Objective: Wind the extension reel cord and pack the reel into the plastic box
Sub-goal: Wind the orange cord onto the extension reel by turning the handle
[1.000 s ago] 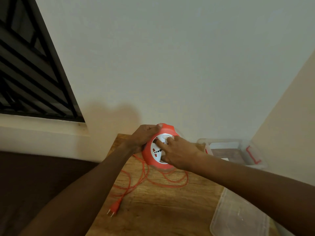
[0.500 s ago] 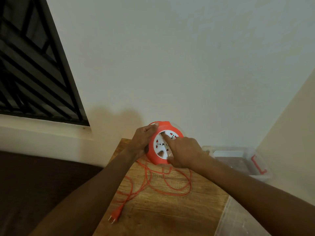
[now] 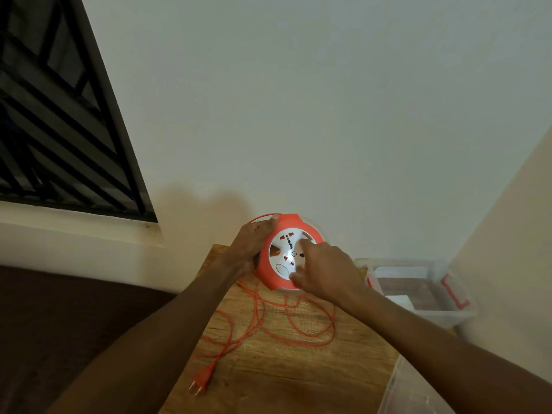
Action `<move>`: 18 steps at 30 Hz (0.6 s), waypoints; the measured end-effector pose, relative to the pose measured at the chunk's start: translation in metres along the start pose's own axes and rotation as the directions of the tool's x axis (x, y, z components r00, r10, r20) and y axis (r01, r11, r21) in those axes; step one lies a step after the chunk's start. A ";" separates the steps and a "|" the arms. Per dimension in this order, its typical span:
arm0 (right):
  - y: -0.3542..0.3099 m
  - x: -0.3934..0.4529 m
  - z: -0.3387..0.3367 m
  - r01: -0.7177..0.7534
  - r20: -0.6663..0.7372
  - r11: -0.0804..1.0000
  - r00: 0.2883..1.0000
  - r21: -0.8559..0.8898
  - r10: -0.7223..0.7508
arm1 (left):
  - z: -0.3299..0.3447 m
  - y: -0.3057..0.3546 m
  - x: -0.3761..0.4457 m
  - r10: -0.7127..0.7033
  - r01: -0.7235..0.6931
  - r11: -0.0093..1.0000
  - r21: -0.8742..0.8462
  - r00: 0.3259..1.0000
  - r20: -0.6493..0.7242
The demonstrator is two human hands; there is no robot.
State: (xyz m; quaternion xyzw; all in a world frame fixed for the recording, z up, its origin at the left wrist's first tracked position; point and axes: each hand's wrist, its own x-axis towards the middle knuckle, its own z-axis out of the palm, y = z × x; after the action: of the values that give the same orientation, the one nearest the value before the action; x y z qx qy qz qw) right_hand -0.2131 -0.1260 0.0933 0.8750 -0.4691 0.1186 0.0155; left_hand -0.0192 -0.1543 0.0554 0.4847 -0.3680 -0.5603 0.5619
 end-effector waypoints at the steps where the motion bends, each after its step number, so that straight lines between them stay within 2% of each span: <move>1: 0.003 0.001 -0.001 0.062 -0.018 0.995 0.998 -0.075 -0.063 | -0.001 0.000 0.000 0.000 0.000 1.000 0.011 1.000 0.006; 3: 0.009 0.002 -0.004 0.238 -0.007 0.952 0.970 -0.194 -0.244 | -0.004 0.000 0.001 -0.001 0.000 1.000 0.027 1.000 0.022; 5: 0.014 0.003 -0.008 0.418 0.044 0.867 0.905 -0.272 -0.423 | -0.007 -0.001 0.002 0.006 -0.008 0.999 0.045 0.999 0.052; 8: 0.013 0.006 -0.010 0.568 0.131 0.753 0.819 -0.333 -0.559 | -0.003 0.003 -0.002 0.007 -0.017 0.995 0.101 0.995 0.100; 10: 0.010 0.007 -0.013 0.593 0.146 0.724 0.799 -0.352 -0.583 | 0.000 0.007 -0.005 0.016 -0.034 0.989 0.145 0.992 0.128; 14: 0.003 0.007 -0.020 0.513 0.114 0.763 0.851 -0.394 -0.513 | 0.002 0.009 -0.006 0.048 -0.074 0.985 0.154 0.985 0.165; 18: -0.009 0.003 -0.014 0.482 0.124 0.776 0.871 -0.408 -0.475 | 0.004 0.011 -0.002 0.067 -0.097 0.978 0.185 0.984 0.162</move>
State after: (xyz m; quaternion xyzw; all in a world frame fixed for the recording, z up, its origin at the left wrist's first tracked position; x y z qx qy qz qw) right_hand -0.2071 -0.1215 0.1081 0.9410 -0.2459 -0.0009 0.2326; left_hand -0.0203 -0.1542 0.0676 0.4759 -0.4828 -0.5344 0.5048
